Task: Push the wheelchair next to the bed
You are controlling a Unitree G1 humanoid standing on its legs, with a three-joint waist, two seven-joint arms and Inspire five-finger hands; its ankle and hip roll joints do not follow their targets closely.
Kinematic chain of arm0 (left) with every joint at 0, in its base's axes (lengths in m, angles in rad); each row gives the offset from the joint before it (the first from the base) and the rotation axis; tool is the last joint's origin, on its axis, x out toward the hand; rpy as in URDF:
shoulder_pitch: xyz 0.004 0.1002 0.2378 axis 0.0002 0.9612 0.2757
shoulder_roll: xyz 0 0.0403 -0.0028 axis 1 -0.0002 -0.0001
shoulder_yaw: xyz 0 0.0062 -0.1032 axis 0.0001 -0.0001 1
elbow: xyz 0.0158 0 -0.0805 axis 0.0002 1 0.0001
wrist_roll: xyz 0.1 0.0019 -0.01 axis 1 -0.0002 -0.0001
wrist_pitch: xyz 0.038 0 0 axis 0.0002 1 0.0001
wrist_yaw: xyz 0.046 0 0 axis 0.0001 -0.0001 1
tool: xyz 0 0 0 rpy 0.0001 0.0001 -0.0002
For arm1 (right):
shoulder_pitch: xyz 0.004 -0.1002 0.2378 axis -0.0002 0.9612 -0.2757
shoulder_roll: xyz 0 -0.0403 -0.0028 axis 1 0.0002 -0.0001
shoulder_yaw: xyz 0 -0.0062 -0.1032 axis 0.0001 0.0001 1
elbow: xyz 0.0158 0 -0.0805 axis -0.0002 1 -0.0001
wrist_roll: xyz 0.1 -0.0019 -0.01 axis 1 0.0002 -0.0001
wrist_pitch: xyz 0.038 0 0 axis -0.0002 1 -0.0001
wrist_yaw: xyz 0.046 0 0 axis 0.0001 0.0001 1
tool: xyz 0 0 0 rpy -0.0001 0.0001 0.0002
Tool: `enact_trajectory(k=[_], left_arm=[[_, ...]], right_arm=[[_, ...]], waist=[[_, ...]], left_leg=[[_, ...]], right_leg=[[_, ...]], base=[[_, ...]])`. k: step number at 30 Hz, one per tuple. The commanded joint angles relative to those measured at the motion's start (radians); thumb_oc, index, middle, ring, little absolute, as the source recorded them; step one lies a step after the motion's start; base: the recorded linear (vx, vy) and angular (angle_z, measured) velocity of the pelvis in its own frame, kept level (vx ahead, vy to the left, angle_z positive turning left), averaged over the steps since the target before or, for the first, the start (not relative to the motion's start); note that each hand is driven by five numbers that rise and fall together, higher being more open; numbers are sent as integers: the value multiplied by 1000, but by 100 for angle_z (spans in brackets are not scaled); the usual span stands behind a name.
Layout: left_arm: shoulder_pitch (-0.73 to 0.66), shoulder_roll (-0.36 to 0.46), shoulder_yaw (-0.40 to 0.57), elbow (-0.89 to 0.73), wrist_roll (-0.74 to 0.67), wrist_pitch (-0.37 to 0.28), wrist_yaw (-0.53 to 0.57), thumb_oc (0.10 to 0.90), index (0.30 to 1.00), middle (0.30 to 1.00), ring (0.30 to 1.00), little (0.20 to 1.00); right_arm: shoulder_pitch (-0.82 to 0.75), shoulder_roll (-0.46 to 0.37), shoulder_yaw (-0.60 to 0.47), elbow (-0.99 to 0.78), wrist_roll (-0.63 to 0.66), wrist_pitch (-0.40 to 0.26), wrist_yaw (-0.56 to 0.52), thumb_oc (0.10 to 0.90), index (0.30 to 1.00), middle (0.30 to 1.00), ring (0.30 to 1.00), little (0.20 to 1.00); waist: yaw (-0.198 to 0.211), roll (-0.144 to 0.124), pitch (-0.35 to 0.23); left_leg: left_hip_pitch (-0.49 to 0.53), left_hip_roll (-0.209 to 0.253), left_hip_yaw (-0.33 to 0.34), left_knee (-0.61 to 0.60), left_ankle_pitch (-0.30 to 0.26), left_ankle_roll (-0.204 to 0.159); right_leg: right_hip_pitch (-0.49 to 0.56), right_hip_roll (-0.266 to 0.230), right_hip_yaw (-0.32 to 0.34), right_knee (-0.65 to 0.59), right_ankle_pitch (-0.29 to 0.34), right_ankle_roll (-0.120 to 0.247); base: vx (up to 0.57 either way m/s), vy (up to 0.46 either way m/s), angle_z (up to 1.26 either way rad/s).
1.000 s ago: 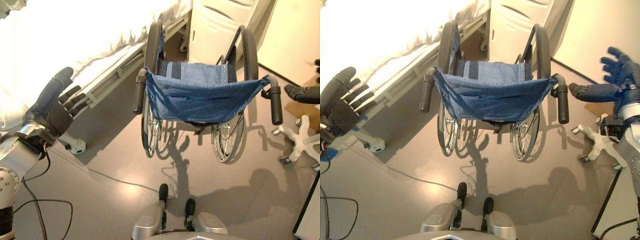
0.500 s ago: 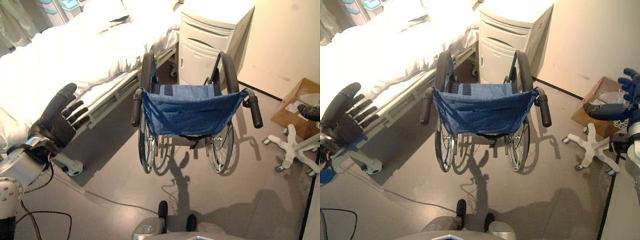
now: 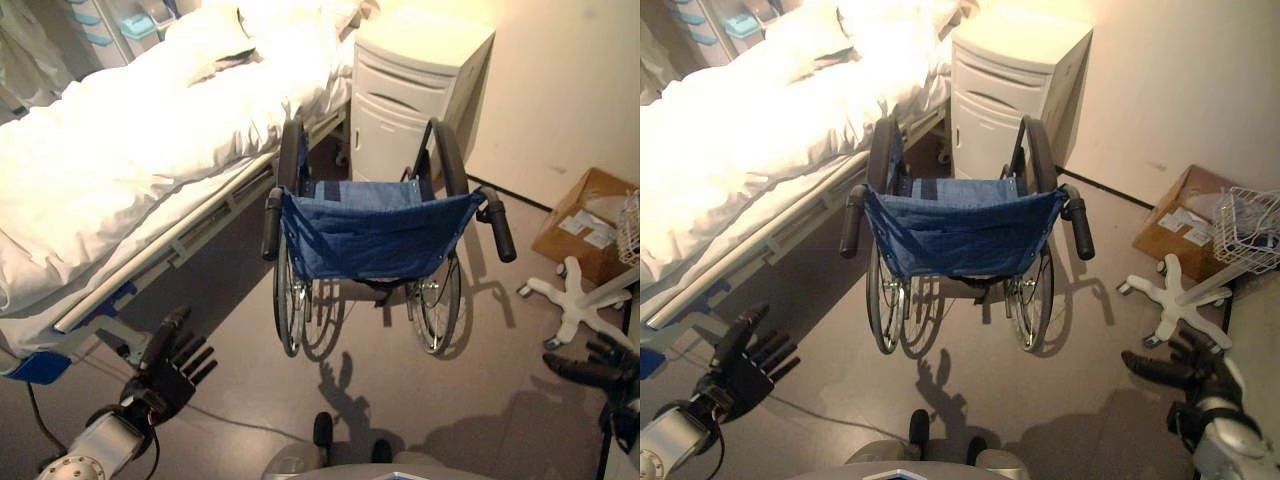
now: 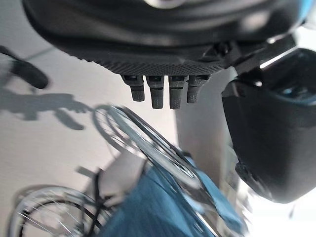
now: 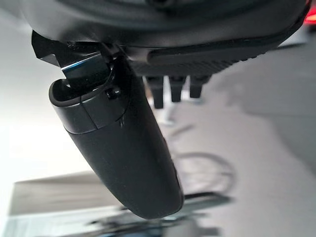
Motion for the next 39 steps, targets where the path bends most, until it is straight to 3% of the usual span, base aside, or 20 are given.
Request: enact_trajectory(k=[1,4,7,8,11,13,17,24,30,39], left_arm=[[-63,12,-33,64,56,-84,-20,800,900,900,900,900],[-99,-18,-113,175,176,-106,-54,800,900,900,900,900],[-141,-86,-200,352,315,-189,-121,800,900,900,900,900],[-159,-111,-229,445,376,-246,-160,800,900,900,900,900],[-215,-170,-286,637,442,-333,-214,800,900,900,900,900],[-269,-211,-328,778,477,-429,-229,800,900,900,900,900],[-343,-273,-375,967,503,-507,-250,800,900,900,900,900],[-392,-303,-430,1200,597,-576,-279,800,900,900,900,900],[-401,-318,-419,1326,583,-554,-267,800,900,900,900,900],[-416,-341,-444,1346,632,-535,-258,800,900,900,900,900]], right_arm=[[-117,15,77,112,52,-205,-17,800,900,900,900,900],[-165,67,159,239,62,-250,-26,800,900,900,900,900],[-207,156,241,390,85,-283,-2,800,900,900,900,900],[-226,185,277,466,60,-291,13,800,900,900,900,900],[-282,232,332,648,7,-313,61,800,900,900,900,900],[-329,269,369,777,-32,-347,86,800,900,900,900,900],[-386,322,398,997,-85,-383,122,800,900,900,900,900],[-423,364,453,1203,-185,-413,143,800,900,900,900,900],[-425,386,473,1269,-192,-358,211,800,900,900,900,900],[-448,402,479,1333,-209,-332,257,800,900,900,900,900]], waist=[[12,-20,-20],[16,-19,-19],[16,-17,-24],[15,-18,-27],[15,-15,-33],[13,-11,-38],[9,-4,-47],[3,6,-64],[-2,7,-74],[9,11,-86]], left_leg=[[75,-8,20,25,-74,-55],[69,-10,13,28,-73,-55],[63,-12,7,29,-73,-56],[61,-12,7,30,-73,-58],[56,-13,7,31,-75,-59],[54,-13,10,34,-76,-59],[50,-14,16,37,-85,-55],[52,-13,17,28,-90,-55],[49,-16,13,23,-91,-53],[53,-16,9,18,-92,-54]], right_leg=[[-85,-32,-22,38,102,57],[-86,-34,-27,36,107,54],[-88,-36,-28,30,112,52],[-89,-37,-27,29,114,52],[-94,-37,-22,26,120,50],[-99,-38,-17,28,123,50],[-103,-39,-10,29,120,48],[-105,-43,-4,23,118,47],[-108,-46,-2,20,117,47],[-101,-51,-15,17,115,46]], base=[[-37,-22,-4],[-19,-11,1],[-18,-11,3],[-12,-9,3],[0,0,0],[-2,7,4],[-1,3,1],[0,0,0],[-3,7,-2],[0,0,0]])
